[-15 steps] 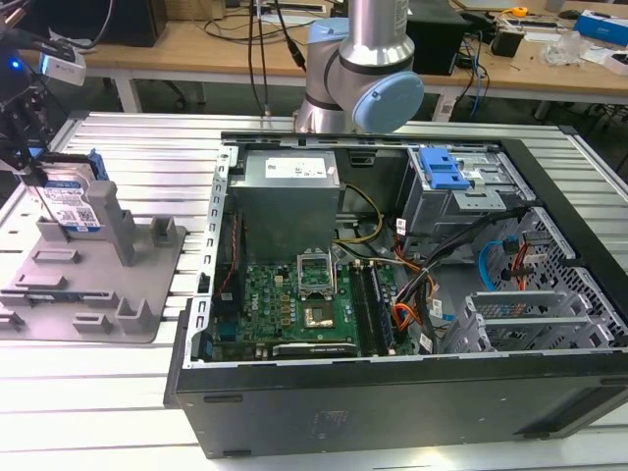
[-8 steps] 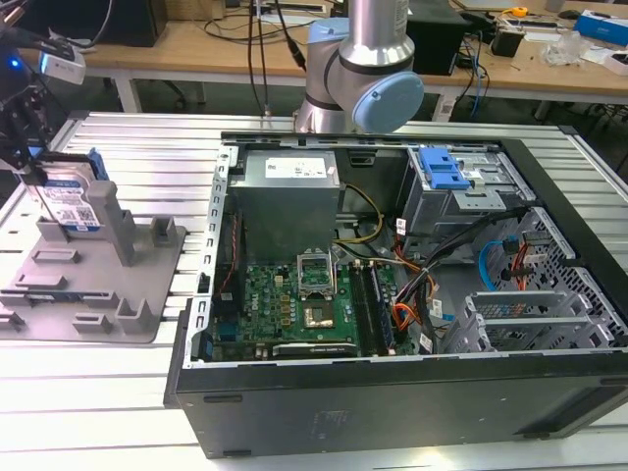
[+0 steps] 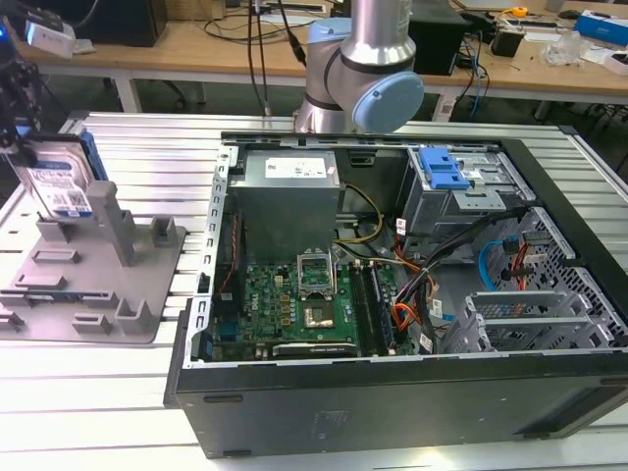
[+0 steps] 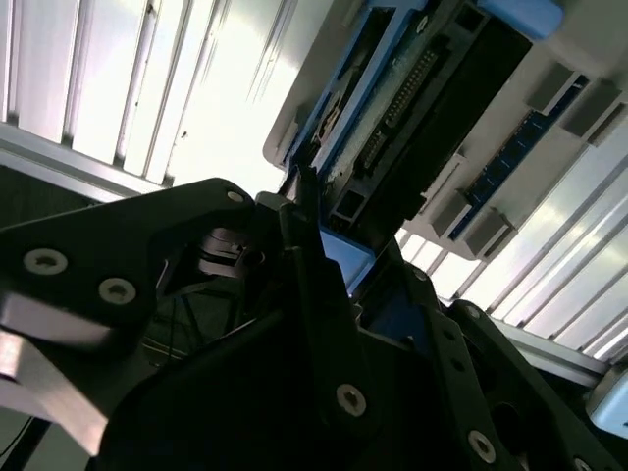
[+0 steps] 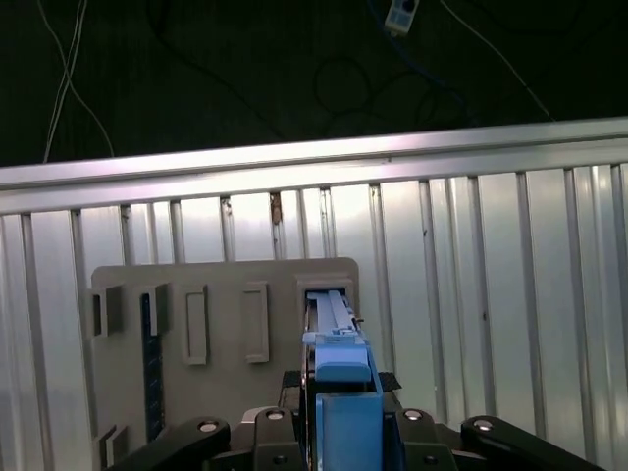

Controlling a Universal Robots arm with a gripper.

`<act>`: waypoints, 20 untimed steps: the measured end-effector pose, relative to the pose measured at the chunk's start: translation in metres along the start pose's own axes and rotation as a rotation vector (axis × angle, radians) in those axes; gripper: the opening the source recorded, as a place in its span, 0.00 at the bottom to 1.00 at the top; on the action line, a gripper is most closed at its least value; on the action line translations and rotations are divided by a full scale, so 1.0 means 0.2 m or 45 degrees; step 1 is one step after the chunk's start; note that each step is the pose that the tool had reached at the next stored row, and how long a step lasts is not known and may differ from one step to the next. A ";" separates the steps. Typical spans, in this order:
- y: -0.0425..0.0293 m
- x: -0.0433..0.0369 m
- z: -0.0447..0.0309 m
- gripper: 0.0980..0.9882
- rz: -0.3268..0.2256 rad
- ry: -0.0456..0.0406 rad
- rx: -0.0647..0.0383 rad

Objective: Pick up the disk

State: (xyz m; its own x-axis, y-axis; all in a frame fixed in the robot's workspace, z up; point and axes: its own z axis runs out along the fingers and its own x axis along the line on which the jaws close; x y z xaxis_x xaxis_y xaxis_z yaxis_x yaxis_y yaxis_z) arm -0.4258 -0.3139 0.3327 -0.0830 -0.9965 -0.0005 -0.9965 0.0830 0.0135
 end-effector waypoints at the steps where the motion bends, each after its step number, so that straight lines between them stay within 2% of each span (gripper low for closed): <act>1: 0.000 0.001 -0.025 0.30 0.000 0.000 0.000; 5: 0.000 0.003 -0.119 0.30 -0.001 0.000 0.000; 6: -0.001 0.004 -0.163 0.30 -0.001 0.000 0.000; 8: -0.001 0.006 -0.214 0.30 -0.002 0.000 0.000; 11: -0.002 0.013 -0.332 0.30 -0.004 0.000 0.000; 12: -0.002 0.018 -0.391 0.30 -0.005 0.000 0.000; 20: -0.005 0.043 -0.583 0.30 -0.009 0.000 0.000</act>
State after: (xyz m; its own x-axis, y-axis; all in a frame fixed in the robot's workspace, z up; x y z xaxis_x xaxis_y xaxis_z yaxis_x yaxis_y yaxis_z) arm -0.4240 -0.3228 0.4492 -0.0759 -0.9971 -0.0007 -0.9970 0.0759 0.0134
